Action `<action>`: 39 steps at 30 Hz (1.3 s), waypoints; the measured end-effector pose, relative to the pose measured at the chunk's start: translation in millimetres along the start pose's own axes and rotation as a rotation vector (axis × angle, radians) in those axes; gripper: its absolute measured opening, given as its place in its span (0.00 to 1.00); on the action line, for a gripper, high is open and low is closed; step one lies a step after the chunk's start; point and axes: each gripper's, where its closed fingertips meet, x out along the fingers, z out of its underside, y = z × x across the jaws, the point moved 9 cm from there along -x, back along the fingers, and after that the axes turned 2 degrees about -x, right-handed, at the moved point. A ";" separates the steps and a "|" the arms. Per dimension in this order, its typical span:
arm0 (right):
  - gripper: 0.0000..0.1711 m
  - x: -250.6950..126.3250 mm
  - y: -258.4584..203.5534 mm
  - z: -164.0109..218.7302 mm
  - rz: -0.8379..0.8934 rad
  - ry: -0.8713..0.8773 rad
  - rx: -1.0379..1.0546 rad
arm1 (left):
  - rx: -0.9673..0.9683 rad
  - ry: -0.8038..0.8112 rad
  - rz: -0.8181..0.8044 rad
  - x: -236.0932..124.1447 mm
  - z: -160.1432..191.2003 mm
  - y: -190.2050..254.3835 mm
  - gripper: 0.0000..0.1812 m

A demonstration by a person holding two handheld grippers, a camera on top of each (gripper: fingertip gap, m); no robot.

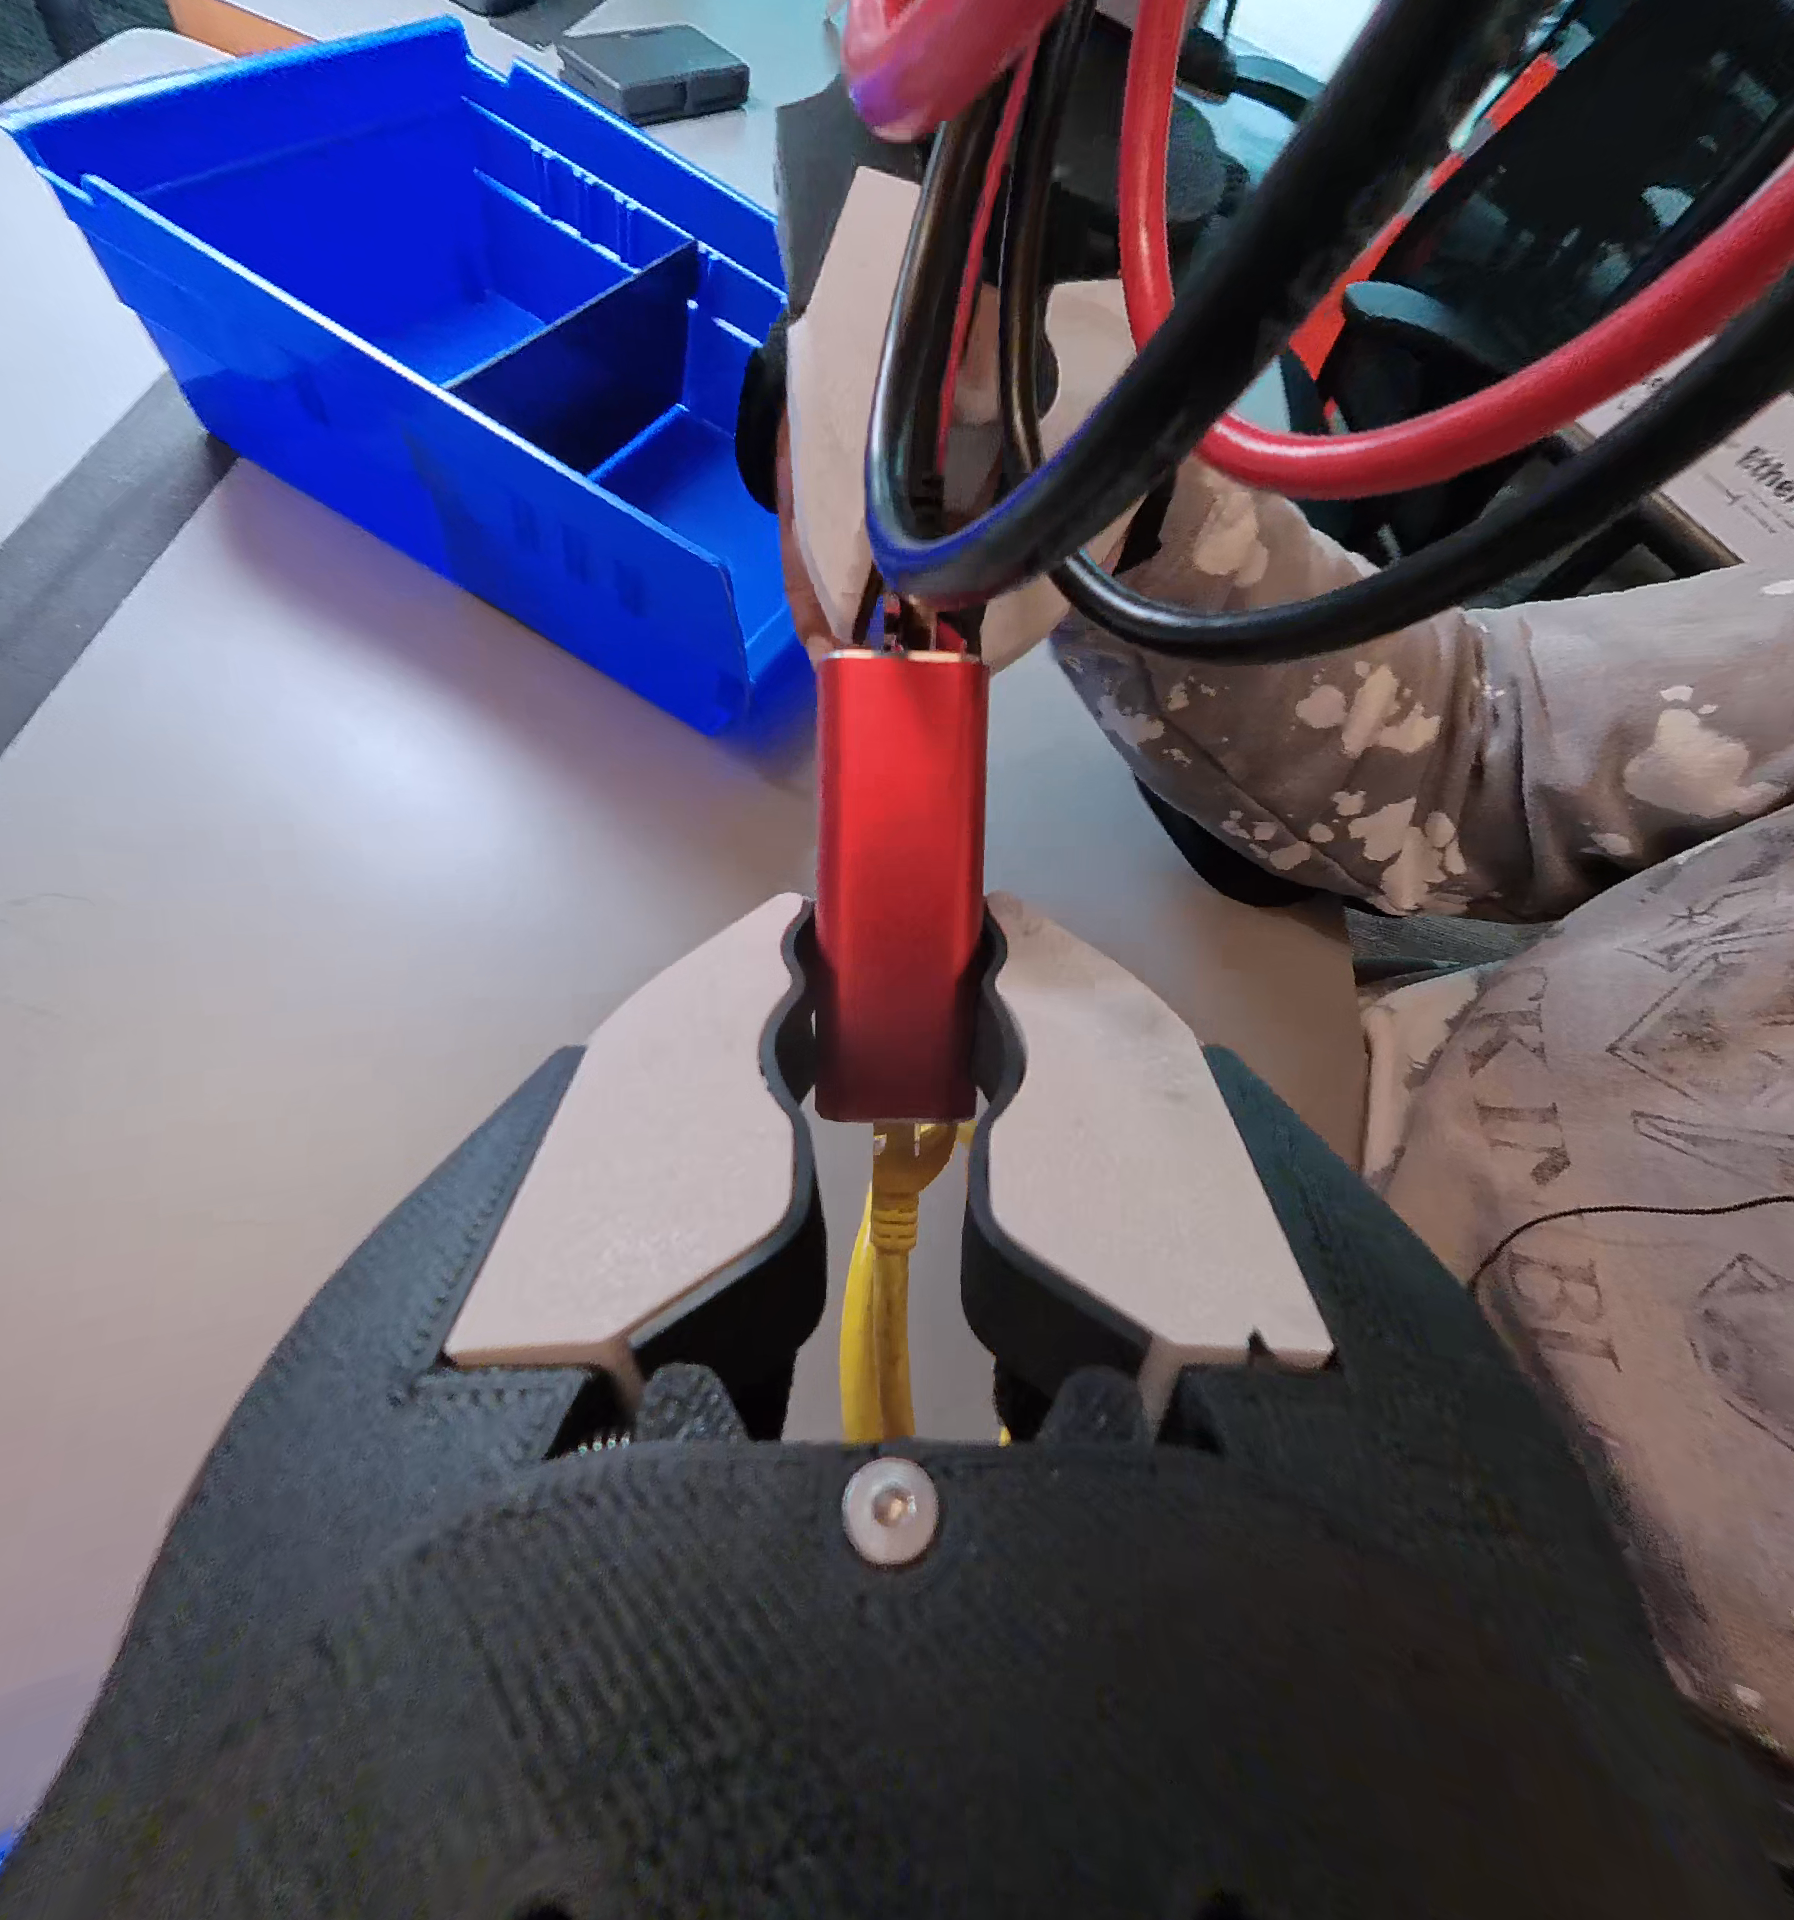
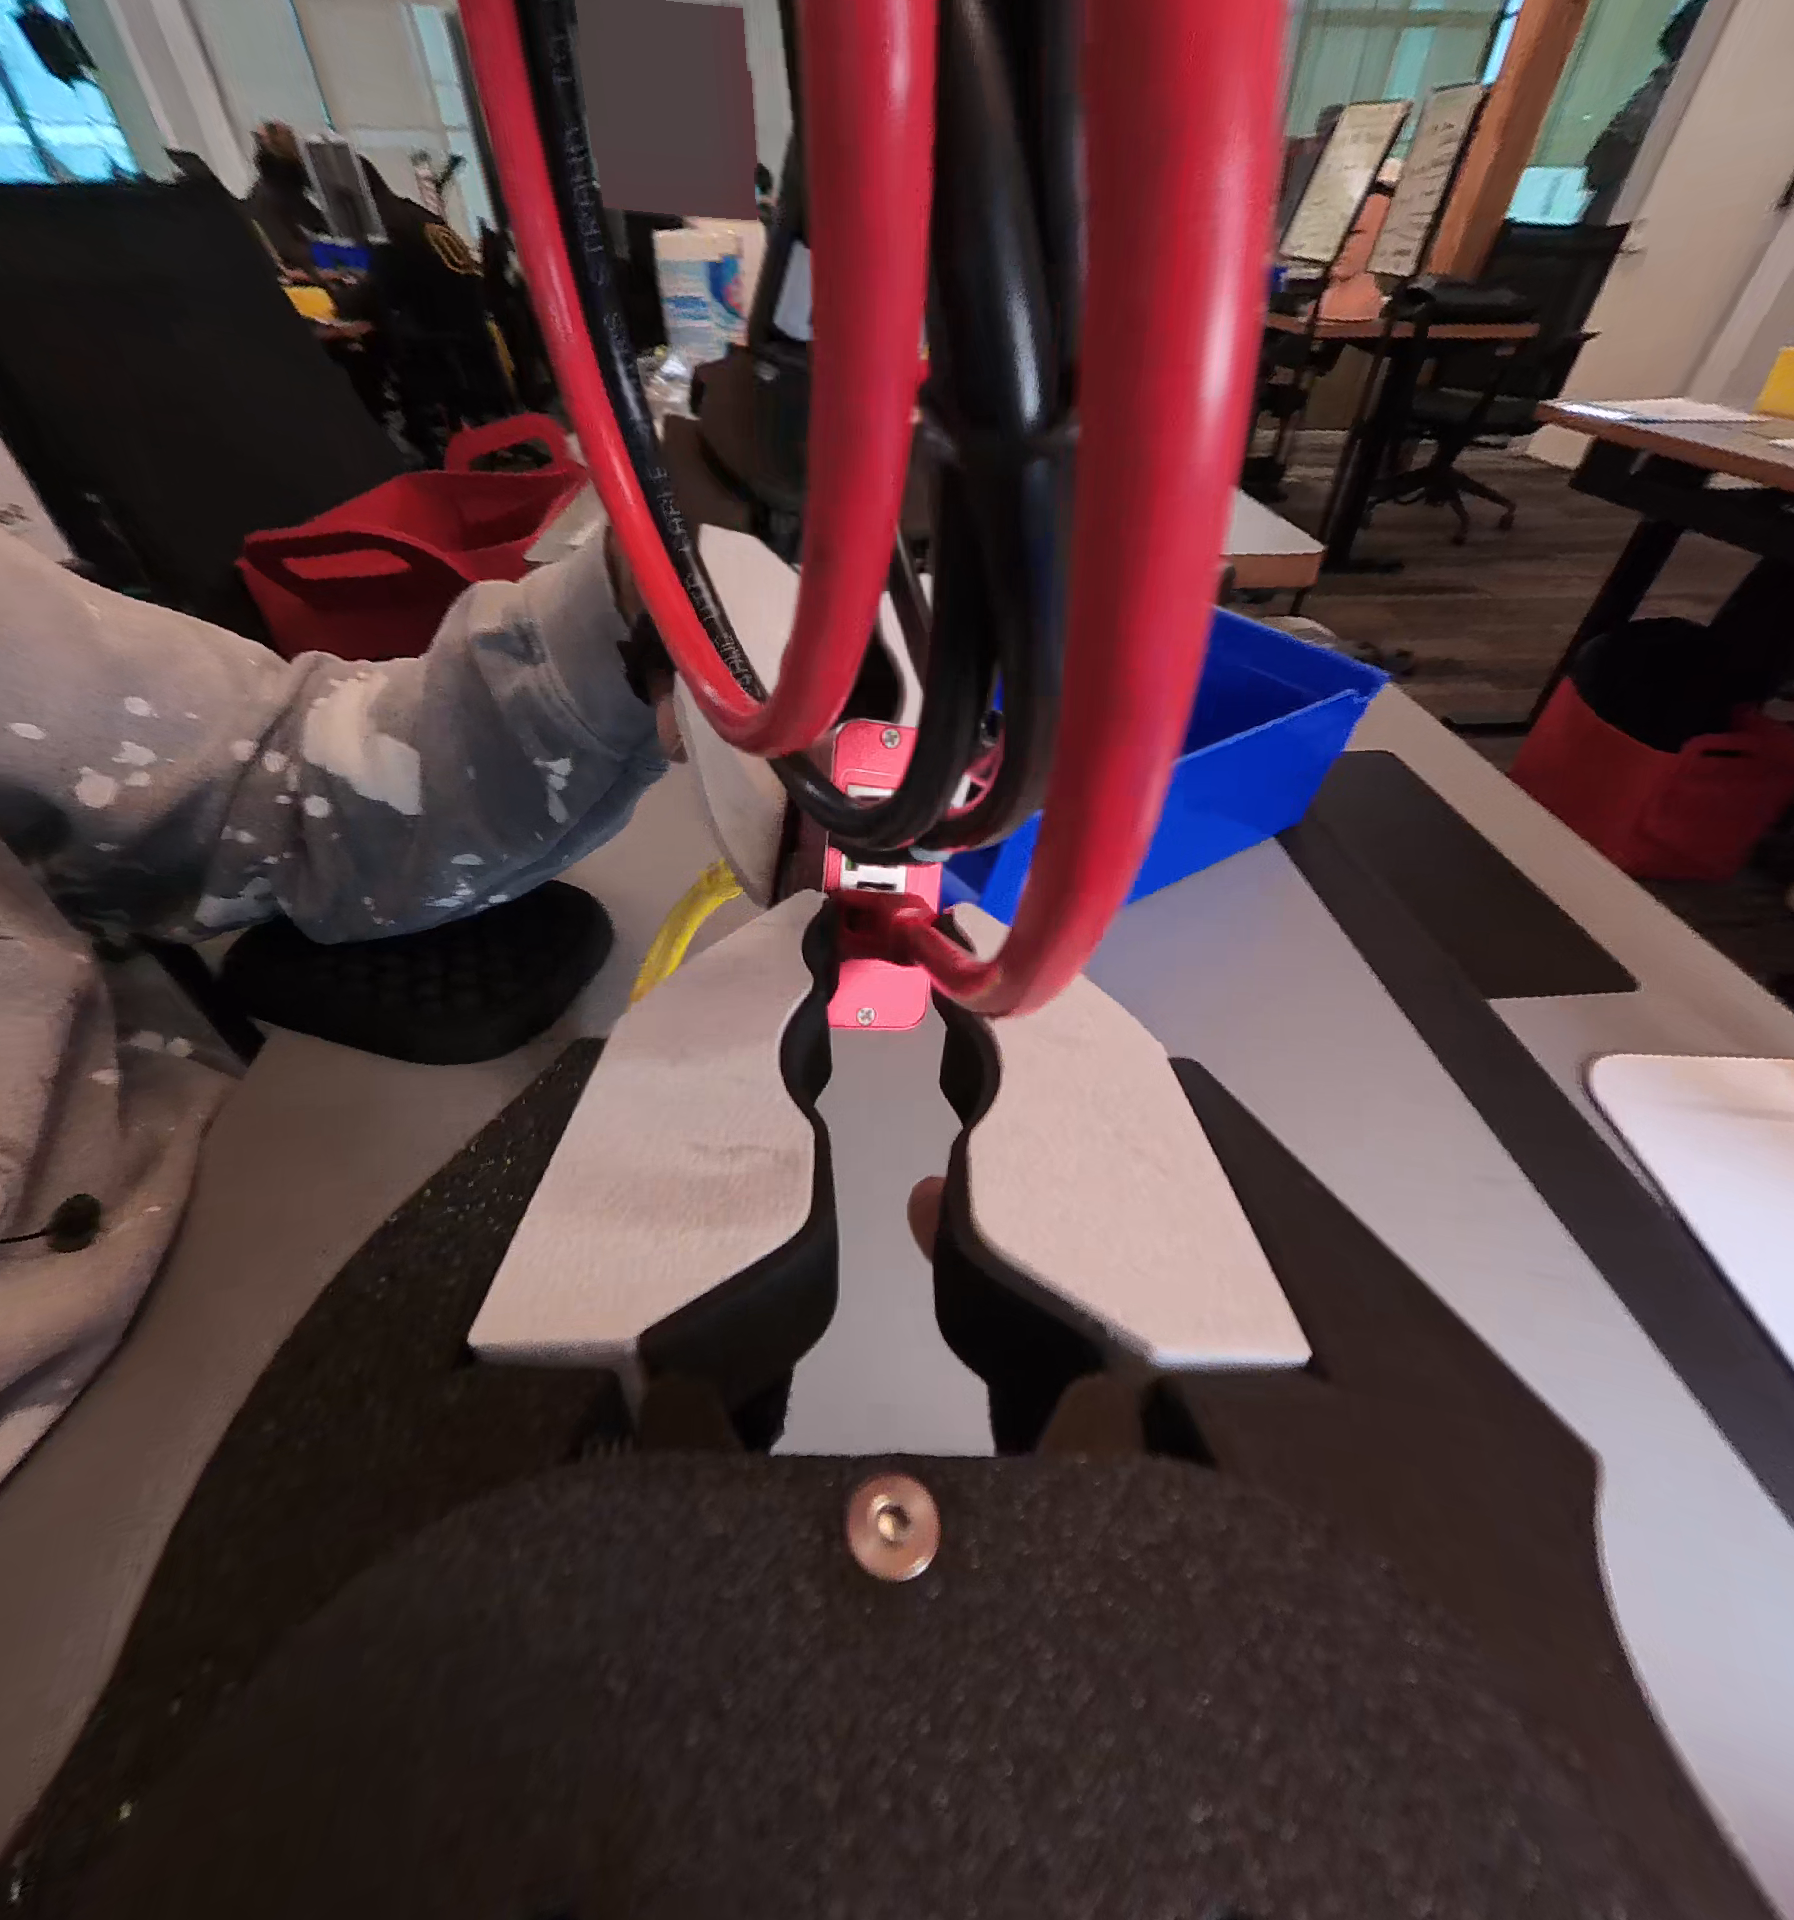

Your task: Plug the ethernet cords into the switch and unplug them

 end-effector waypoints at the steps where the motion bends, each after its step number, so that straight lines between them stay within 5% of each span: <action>1: 0.09 1.2 -0.1 -1.6 0.017 0.003 -0.013 | 0.007 0.003 -0.013 -1.3 -0.2 -0.1 0.15; 11: 0.09 6.7 7.5 -2.4 0.117 0.025 -0.026 | 0.033 0.027 -0.162 -10.8 -5.8 -2.1 0.15; 39: 0.09 -6.6 9.1 -12.5 0.194 0.017 -0.015 | 0.002 0.114 -0.158 -1.3 -12.6 -3.1 0.15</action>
